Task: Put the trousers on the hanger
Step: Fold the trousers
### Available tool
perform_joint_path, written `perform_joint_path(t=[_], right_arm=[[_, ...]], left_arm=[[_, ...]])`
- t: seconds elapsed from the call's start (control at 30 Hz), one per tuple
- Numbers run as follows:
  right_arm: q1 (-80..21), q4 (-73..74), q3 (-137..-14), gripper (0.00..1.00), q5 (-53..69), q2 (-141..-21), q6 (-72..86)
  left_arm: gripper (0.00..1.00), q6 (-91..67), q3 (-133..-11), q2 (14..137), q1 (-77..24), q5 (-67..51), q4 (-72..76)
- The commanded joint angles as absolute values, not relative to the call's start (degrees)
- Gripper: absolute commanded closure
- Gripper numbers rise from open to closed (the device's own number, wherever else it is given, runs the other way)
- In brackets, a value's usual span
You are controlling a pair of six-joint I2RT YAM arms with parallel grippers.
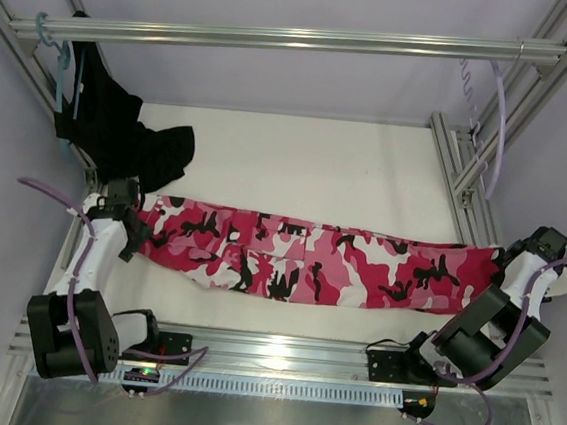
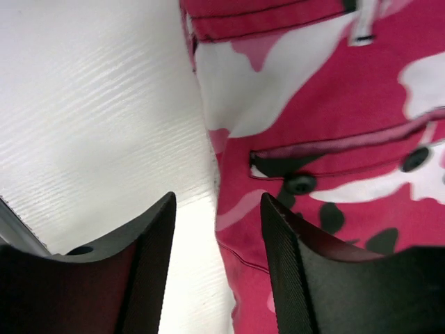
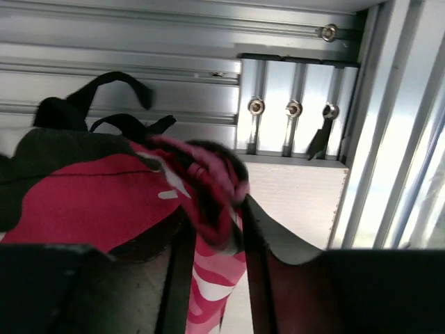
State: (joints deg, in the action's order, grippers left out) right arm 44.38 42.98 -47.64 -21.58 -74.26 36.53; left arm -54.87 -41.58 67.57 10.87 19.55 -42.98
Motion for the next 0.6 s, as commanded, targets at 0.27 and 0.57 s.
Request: perform_joint_path(t=[0.27,0.57], right_arm=[[41.7,53.6,-56.4,0.44,-20.7,-71.0,39.3],[16.0,53.7,-59.4,0.45,-16.5,-63.7,38.1]], left_arm=[[0.40,-46.9,-59.8,66.7,3.3,26.5,-47.3],[0.39,-44.6,-64.6,73.7,-15.3,20.7,-38.9]])
